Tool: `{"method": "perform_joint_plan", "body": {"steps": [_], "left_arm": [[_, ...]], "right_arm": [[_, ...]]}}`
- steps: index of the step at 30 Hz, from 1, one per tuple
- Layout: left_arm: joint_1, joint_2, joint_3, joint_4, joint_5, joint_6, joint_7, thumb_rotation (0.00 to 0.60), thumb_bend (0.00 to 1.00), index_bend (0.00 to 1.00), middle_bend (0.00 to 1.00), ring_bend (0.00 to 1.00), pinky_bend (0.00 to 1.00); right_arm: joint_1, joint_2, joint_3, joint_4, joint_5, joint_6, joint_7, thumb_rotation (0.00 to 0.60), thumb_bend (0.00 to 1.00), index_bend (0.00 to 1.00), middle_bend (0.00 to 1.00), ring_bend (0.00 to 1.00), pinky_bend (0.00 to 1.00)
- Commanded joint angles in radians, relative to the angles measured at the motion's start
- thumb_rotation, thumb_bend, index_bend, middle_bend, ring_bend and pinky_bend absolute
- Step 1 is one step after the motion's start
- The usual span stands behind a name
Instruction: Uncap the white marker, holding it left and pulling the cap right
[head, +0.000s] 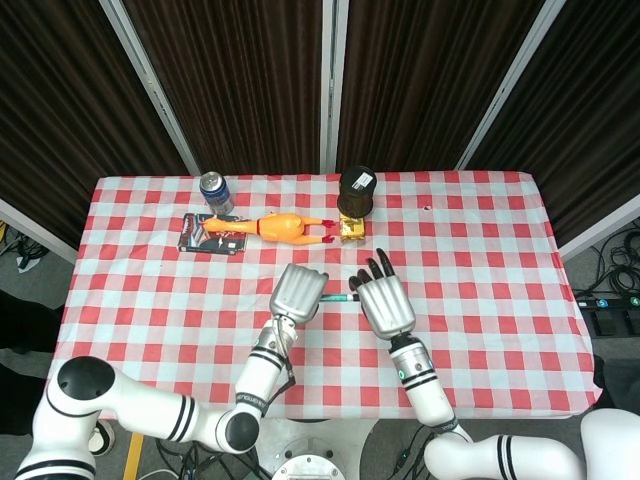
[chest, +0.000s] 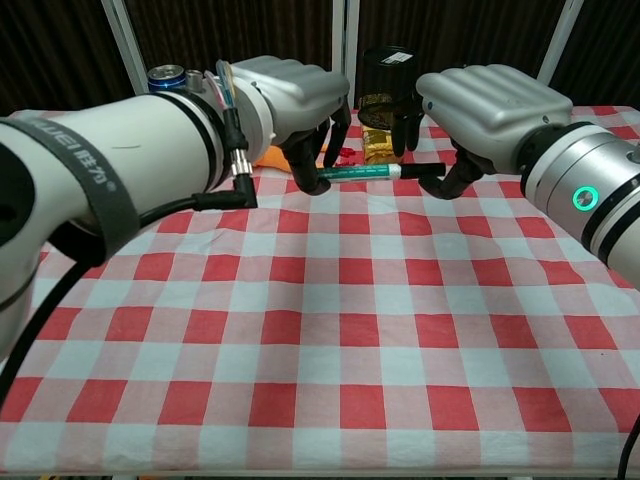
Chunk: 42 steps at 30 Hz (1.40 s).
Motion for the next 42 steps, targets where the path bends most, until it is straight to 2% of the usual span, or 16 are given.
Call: {"method": "perform_joint_plan", "body": {"steps": [1, 22, 42], "left_arm": [[0.0, 0.0, 0.004, -0.001, 0.004, 0.003, -0.003, 0.6, 0.36, 0.56, 0.57, 0.89, 0.83], [-0.002, 0.005, 0.011, -0.023, 0.008, 0.022, -0.013, 0.6, 0.36, 0.56, 0.57, 0.89, 0.83], [-0.004, 0.013, 0.008, -0.047, 0.009, 0.029, -0.027, 0.6, 0.37, 0.56, 0.57, 0.89, 0.83]], "right_arm": [[0.005, -0.005, -0.002, 0.005, 0.001, 0.003, 0.0, 0.6, 0.24, 0.46, 0.39, 0.16, 0.09], [0.032, -0.028, -0.016, 0.023, 0.021, 0.026, -0.006, 0.6, 0.24, 0.54, 0.46, 0.19, 0.12], [0.033, -0.04, -0.027, 0.038, 0.006, 0.056, 0.014, 0.6, 0.27, 0.71, 0.6, 0.3, 0.19]]}}
